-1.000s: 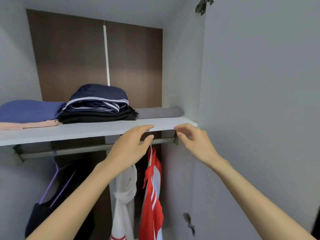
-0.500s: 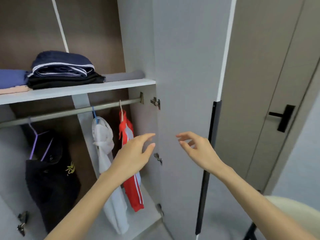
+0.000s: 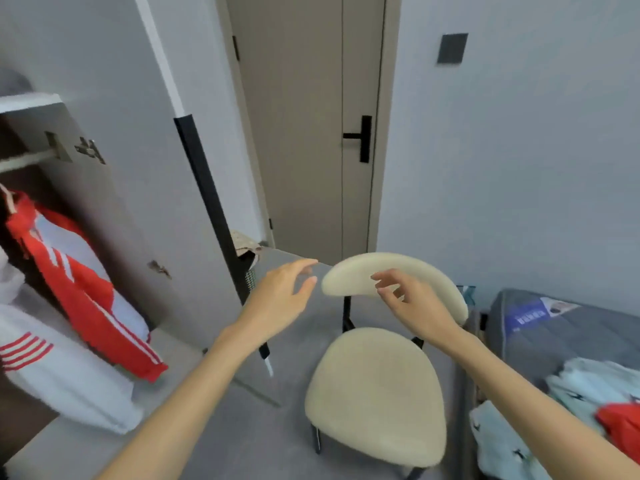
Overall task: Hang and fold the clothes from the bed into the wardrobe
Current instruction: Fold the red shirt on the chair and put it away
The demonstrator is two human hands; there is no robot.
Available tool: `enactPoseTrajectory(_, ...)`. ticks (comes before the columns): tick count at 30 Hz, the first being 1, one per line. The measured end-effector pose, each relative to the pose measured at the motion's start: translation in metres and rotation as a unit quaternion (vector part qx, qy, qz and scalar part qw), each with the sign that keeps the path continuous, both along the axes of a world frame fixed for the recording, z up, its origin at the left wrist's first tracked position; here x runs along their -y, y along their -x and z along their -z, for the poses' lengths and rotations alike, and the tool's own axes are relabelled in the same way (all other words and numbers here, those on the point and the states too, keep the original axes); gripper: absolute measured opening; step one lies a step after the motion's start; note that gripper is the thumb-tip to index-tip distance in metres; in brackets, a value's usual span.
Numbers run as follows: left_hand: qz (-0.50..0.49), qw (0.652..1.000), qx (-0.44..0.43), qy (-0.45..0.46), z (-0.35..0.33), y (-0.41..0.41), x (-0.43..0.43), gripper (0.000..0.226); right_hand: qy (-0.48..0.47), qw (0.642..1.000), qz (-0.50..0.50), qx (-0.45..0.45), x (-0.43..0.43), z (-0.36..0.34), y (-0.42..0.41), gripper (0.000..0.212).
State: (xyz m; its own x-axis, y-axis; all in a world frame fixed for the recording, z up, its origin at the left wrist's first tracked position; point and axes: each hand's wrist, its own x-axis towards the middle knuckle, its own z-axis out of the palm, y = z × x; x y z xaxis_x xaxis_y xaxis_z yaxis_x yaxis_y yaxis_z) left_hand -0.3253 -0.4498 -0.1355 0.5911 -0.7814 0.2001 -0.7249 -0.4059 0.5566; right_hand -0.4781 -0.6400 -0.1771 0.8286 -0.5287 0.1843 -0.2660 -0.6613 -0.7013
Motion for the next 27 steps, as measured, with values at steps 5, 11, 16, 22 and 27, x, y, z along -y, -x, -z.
enactPoseTrajectory(5, 0.093, 0.994, -0.048, -0.016, 0.041, 0.074, 0.099, 0.036, -0.008, 0.995, 0.096, -0.037, 0.063, 0.037, 0.108, 0.024)
enactPoseTrajectory(11, 0.196, 0.976, -0.084, -0.052, 0.090, 0.167, 0.206, 0.036, -0.038, 0.973, 0.214, -0.078, 0.115, 0.088, 0.233, 0.026)
enactPoseTrajectory(16, 0.267, 0.950, -0.123, -0.107, 0.136, 0.239, 0.281, 0.037, -0.077, 0.942, 0.310, -0.106, 0.147, 0.143, 0.323, 0.028)
enactPoseTrajectory(22, 0.310, 0.922, -0.159, -0.169, 0.201, 0.301, 0.349, 0.037, -0.113, 0.895, 0.394, -0.176, 0.191, 0.211, 0.389, 0.036)
enactPoseTrajectory(27, 0.312, 0.903, -0.191, -0.223, 0.254, 0.328, 0.382, 0.040, -0.150, 0.875, 0.400, -0.228, 0.233, 0.258, 0.405, 0.048)
